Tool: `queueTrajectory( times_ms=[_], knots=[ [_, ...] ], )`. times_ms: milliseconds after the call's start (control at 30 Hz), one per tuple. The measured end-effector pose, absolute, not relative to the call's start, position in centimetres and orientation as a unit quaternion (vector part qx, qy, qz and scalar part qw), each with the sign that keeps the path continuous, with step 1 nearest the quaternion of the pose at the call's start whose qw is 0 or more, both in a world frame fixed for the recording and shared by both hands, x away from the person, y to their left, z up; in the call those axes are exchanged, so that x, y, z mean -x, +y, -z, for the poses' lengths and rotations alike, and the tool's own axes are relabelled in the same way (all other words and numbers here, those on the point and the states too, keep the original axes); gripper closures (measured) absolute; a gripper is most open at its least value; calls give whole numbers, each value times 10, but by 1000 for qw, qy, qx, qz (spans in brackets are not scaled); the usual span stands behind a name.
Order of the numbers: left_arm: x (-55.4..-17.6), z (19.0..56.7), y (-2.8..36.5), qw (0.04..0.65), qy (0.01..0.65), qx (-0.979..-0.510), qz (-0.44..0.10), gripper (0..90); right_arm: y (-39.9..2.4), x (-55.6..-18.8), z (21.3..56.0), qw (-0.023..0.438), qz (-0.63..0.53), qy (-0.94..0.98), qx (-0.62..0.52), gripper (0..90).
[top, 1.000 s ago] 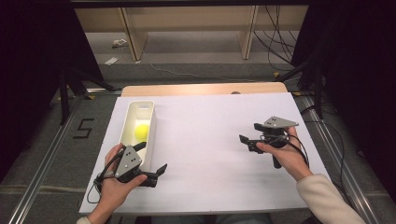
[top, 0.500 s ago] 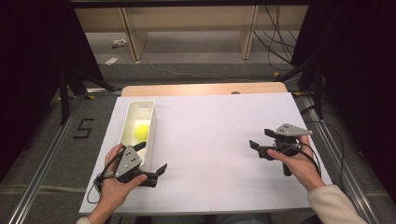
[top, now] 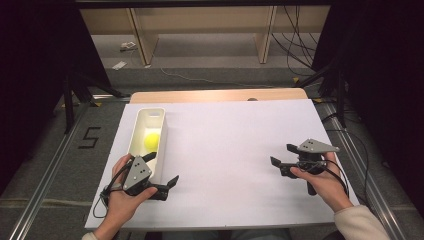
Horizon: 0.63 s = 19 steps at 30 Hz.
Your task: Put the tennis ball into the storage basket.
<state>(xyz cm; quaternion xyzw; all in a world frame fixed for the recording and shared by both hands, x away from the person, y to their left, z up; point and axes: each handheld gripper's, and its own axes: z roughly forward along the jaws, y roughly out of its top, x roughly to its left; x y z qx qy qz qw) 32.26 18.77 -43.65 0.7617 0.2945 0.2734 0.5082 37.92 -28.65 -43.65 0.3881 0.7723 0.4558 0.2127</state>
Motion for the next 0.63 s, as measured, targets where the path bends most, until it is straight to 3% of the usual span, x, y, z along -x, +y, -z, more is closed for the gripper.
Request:
queueTrajectory(
  times_ms=[633],
  knots=[
    [-323, 436, 187, 510, 294, -762, -269, 0, -291, -371, 440, 209, -458, 775, -382, 194]
  ],
)
